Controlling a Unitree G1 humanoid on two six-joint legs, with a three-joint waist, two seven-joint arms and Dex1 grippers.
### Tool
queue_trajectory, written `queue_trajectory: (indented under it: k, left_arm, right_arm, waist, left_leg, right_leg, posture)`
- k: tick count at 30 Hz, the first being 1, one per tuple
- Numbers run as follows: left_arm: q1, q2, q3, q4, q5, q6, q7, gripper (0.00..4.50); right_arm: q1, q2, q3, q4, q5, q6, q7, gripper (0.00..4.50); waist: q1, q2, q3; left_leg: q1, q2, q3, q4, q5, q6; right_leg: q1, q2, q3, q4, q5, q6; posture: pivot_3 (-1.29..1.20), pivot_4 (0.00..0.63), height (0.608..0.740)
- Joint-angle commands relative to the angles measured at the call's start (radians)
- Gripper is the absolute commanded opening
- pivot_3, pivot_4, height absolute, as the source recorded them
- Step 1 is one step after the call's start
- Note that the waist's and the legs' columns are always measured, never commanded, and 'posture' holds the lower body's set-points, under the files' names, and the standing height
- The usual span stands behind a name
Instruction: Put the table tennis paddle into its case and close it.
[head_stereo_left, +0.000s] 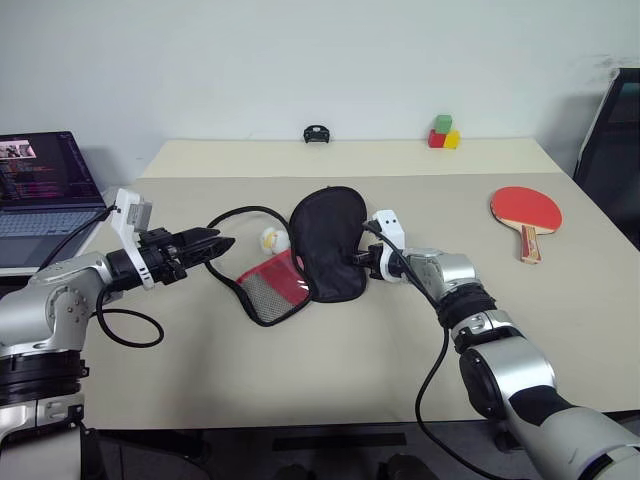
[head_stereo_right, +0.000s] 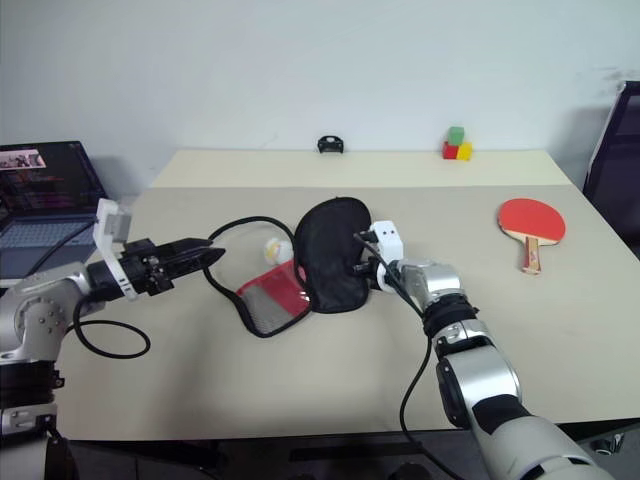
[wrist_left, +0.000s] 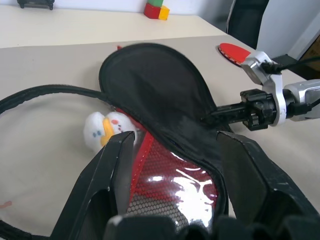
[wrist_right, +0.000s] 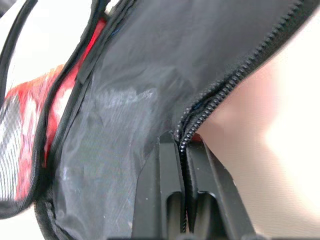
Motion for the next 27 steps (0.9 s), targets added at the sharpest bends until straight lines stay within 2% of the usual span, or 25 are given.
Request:
queue_trajectory:
  k: [1, 7, 13, 21, 27]
  left_arm:
    - [-0.013, 0.006, 0.003, -0.033, 0.000, -0.017, -0.005, 2.84]
    - [-0.039, -0.011, -0.048, -0.045, 0.000, -0.016, -0.028, 2.84]
    - [-0.094, -0.045, -0.106, -0.026, 0.013, -0.021, -0.052, 2.84]
    - [-0.160, -0.087, -0.174, 0.009, 0.037, -0.028, -0.093, 2.84]
    - [-0.191, -0.109, -0.201, 0.033, 0.052, -0.036, -0.115, 2.84]
  right_arm:
    - [-0.004, -0.020, -0.062, -0.060, 0.032, 0.047, -0.046, 0.02]
    - [0.054, -0.067, -0.165, -0.202, 0.094, 0.223, -0.148, 0.02]
    - [0.136, -0.060, -0.271, -0.398, 0.162, 0.404, -0.286, 0.02]
    - [0.264, -0.048, -0.342, -0.685, 0.222, 0.593, -0.397, 0.02]
    - [0.311, -0.060, -0.375, -0.791, 0.245, 0.676, -0.431, 0.02]
  waist:
    - [0.000, 0.000, 0.000]
    - [0.004, 0.000, 0.000]
    - [0.003, 0.000, 0.000]
    - [0.003, 0.000, 0.000]
    - [0.002, 0.000, 0.000]
  left_leg:
    - [0.000, 0.000, 0.000, 0.000, 0.000, 0.000]
    - [0.000, 0.000, 0.000, 0.000, 0.000, 0.000]
    - [0.000, 0.000, 0.000, 0.000, 0.000, 0.000]
    - [-0.001, 0.000, 0.000, 0.000, 0.000, 0.001]
    - [0.000, 0.000, 0.000, 0.000, 0.000, 0.001]
  right_leg:
    - [0.000, 0.000, 0.000, 0.000, 0.000, 0.000]
    - [0.000, 0.000, 0.000, 0.000, 0.000, 0.000]
    - [0.000, 0.000, 0.000, 0.000, 0.000, 0.000]
    - [0.000, 0.000, 0.001, 0.001, 0.000, 0.000]
    - [0.000, 0.001, 0.001, 0.001, 0.000, 0.000]
  posture:
    - [0.00, 0.150, 0.740]
    - [0.00, 0.150, 0.740]
    - [0.00, 0.150, 0.740]
    - [0.00, 0.150, 0.740]
    - [0.00, 0.150, 0.740]
